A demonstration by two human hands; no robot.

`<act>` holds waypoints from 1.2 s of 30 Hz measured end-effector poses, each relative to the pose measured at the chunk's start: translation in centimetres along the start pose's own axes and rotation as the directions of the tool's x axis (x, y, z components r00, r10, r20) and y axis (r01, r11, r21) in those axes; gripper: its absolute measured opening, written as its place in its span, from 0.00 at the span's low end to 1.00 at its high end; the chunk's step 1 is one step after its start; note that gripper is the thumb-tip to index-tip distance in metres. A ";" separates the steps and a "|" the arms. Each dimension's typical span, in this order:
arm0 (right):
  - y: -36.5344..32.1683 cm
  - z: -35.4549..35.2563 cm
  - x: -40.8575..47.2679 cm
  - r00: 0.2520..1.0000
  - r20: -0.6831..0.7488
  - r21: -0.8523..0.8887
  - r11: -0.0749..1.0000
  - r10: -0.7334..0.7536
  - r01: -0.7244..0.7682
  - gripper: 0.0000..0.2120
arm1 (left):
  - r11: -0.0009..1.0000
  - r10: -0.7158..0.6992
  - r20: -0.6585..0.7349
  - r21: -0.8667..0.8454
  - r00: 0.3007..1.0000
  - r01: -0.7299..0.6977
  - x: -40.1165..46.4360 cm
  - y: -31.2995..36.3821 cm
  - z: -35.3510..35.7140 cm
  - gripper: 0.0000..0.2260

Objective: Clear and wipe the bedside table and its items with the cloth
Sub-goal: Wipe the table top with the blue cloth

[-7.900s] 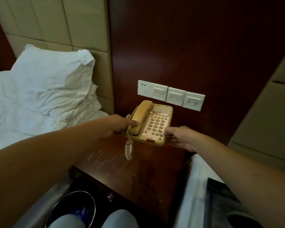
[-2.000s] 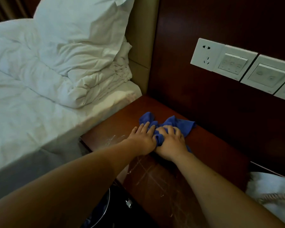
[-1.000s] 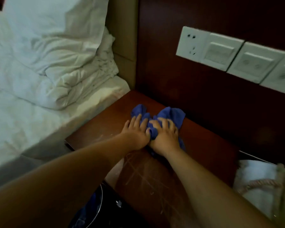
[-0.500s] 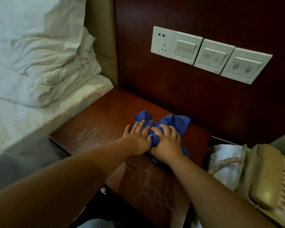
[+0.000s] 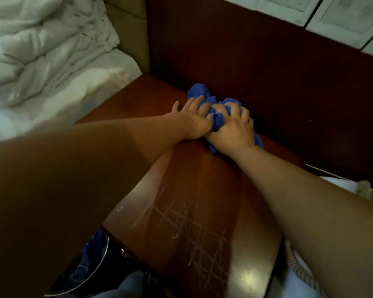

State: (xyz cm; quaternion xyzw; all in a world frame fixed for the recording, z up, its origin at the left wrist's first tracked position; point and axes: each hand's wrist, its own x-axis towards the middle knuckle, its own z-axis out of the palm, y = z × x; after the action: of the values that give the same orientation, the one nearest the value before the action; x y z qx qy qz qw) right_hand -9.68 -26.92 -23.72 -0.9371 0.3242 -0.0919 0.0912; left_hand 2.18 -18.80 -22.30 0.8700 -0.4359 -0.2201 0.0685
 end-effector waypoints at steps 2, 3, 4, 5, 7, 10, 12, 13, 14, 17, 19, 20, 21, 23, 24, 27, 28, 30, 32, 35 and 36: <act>-0.1 -0.4 -1.0 0.999 0.039 -0.002 1.000 0.016 -0.016 0.34 | 1.000 -0.010 0.009 0.024 1.000 0.010 -1.0 0.5 0.1 0.27; -0.1 -0.6 -2.0 0.998 0.060 -0.004 1.000 0.026 -0.026 0.34 | 0.999 -0.015 0.015 0.041 1.000 0.015 -1.7 0.9 0.3 0.27; 0.1 -0.9 -3.2 0.996 0.078 0.000 0.999 0.035 -0.035 0.34 | 0.999 -0.016 0.025 0.053 1.000 0.015 -2.7 1.3 0.7 0.27; 0.4 -1.2 -4.7 0.995 0.089 0.007 0.999 0.039 -0.040 0.33 | 0.998 -0.013 0.035 0.058 0.999 0.011 -4.0 1.9 1.4 0.27; 1.3 -1.8 -8.1 0.994 0.102 0.021 0.999 0.034 -0.037 0.31 | 0.999 0.001 0.039 0.048 0.999 -0.003 -6.9 3.1 3.2 0.27; 2.8 -3.2 -13.7 0.990 0.139 0.035 0.999 0.026 -0.031 0.31 | 0.999 0.038 0.055 0.035 0.998 -0.040 -11.4 5.2 5.9 0.27; 3.6 -4.0 -17.1 0.985 0.170 0.033 0.999 0.036 -0.042 0.33 | 0.997 0.057 0.108 0.053 0.992 -0.063 -13.7 6.6 6.9 0.28; 3.9 -4.4 -18.6 0.983 0.181 0.032 0.998 0.043 -0.050 0.34 | 0.994 0.067 0.137 0.072 0.988 -0.077 -14.5 7.2 7.2 0.28; 4.3 -4.7 -19.8 0.980 0.194 0.031 0.998 0.053 -0.060 0.35 | 0.991 0.079 0.161 0.098 0.984 -0.095 -15.2 7.8 7.4 0.28; 5.2 -5.4 -22.6 0.970 0.228 0.035 0.995 0.079 -0.090 0.36 | 0.976 0.114 0.199 0.160 0.973 -0.147 -16.9 9.3 7.9 0.28; 5.4 -5.6 -23.6 0.971 0.222 0.031 0.995 0.090 -0.100 0.36 | 0.974 0.120 0.198 0.167 0.973 -0.154 -17.7 9.9 8.4 0.28; 5.4 -5.6 -23.8 0.971 0.222 0.032 0.994 0.092 -0.102 0.36 | 0.974 0.120 0.192 0.168 0.974 -0.153 -17.9 10.1 8.6 0.28; 5.4 -5.6 -23.8 0.970 0.225 0.032 0.994 0.092 -0.102 0.36 | 0.973 0.120 0.185 0.172 0.975 -0.152 -18.0 10.1 8.8 0.28; 5.5 -5.5 -23.3 0.969 0.231 0.028 0.995 0.089 -0.098 0.36 | 0.971 0.130 0.169 0.178 0.977 -0.160 -17.6 9.9 8.8 0.28; 5.7 -5.5 -22.8 0.968 0.234 0.026 0.995 0.088 -0.097 0.36 | 0.970 0.140 0.162 0.175 0.977 -0.168 -17.2 9.9 8.7 0.28; 6.8 -5.8 -20.2 0.966 0.244 0.038 0.995 0.085 -0.097 0.37 | 0.970 0.150 0.145 0.169 0.978 -0.174 -15.0 10.2 7.9 0.27; 7.2 -5.8 -19.1 0.968 0.236 0.043 0.994 0.087 -0.100 0.36 | 0.971 0.146 0.134 0.167 0.980 -0.168 -13.9 10.5 7.7 0.27; 8.4 -5.7 -16.9 0.972 0.207 0.048 0.991 0.110 -0.122 0.36 | 0.974 0.147 0.113 0.154 0.983 -0.163 -11.4 11.3 7.2 0.27; 9.4 -5.5 -14.7 0.972 0.186 0.052 0.986 0.145 -0.157 0.36 | 0.975 0.159 0.091 0.144 0.983 -0.171 -8.8 12.1 6.7 0.26; 10.6 -5.2 -11.5 0.970 0.176 0.048 0.983 0.167 -0.178 0.36 | 0.978 0.164 0.076 0.119 0.983 -0.173 -5.7 12.5 5.8 0.26; 10.9 -5.0 -10.7 0.971 0.166 0.045 0.983 0.170 -0.180 0.35 | 0.979 0.162 0.086 0.112 0.983 -0.171 -4.8 12.6 5.7 0.26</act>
State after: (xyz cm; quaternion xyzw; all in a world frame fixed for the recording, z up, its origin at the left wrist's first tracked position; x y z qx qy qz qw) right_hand -25.57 -29.24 -22.64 -0.9060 0.3943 -0.0168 0.1528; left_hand -11.97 -22.28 -21.92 0.8240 -0.5218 -0.2200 0.0179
